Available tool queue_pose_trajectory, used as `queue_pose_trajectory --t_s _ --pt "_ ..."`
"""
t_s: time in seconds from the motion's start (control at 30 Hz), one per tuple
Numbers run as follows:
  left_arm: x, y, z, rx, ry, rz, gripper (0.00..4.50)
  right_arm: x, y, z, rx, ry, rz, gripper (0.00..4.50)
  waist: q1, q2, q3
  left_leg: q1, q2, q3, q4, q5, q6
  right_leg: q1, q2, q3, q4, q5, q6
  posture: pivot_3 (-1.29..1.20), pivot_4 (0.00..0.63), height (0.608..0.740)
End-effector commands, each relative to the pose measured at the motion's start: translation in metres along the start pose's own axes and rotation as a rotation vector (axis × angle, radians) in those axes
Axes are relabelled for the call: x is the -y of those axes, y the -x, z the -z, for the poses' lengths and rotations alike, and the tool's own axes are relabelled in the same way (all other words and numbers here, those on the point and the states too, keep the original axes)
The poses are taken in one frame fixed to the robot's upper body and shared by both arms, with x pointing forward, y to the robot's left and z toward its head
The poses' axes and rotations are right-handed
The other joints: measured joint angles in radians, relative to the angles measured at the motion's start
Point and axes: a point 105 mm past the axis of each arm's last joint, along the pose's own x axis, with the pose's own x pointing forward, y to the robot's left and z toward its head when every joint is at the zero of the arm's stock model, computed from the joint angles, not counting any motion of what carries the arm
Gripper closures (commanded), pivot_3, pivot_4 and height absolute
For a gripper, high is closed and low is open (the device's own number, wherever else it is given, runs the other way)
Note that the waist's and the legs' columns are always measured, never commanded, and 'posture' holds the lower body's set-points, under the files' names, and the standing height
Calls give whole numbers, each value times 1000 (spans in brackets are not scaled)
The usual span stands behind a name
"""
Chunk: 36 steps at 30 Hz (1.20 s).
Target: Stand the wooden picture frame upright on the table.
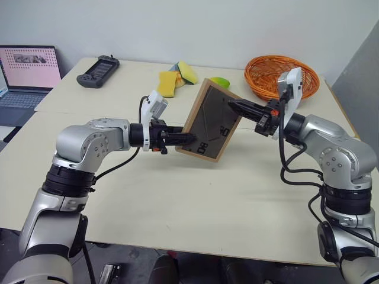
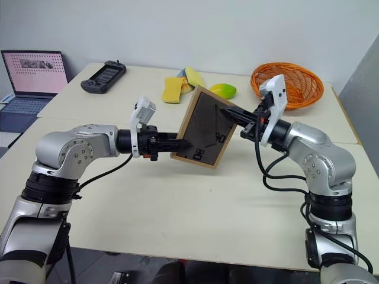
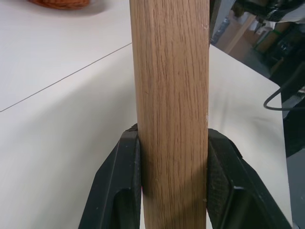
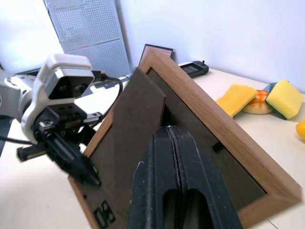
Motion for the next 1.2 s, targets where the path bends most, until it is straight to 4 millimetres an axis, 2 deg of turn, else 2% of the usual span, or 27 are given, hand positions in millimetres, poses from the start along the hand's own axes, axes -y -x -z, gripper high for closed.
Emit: queue_pose_trajectory --t_s 0.03,0.13,0.33,0.73,1.03,1.2 --pt "8 5 -20 55 -77 11 3208 -1 -2 -8 37 21 -2 4500 0 0 0 0 0 0 0 0 0 0 0 0 0 0 0 0 150 740" --pt "8 6 -20 55 -74 7 3208 -1 -2 -8 42 11 -4 4055 1 0 0 0 0 0 0 0 0 0 0 -1 0 0 0 0 150 740" --pt "4 7 -20 64 -66 -8 3208 1 2 -5 16 35 2 2606 1 0 0 0 0 -1 1 0 0 0 0 -1 1 0 0 0 150 740" --pt "2 1 -27 83 -73 -8 3208 -2 2 -2 18 22 11 2606 2 0 0 0 0 -1 2 0 0 0 0 -2 2 0 0 0 150 740" --pt "-14 5 -30 101 -48 -64 3208 -8 7 5 5 -8 14 2606 2 0 0 0 0 -2 3 1 1 0 0 -3 5 0 0 0 150 740" --pt "-14 7 -32 107 -50 -60 3208 5 13 14 -33 16 68 2606 2 0 0 0 0 -2 3 1 1 0 0 -4 7 0 0 0 150 740"
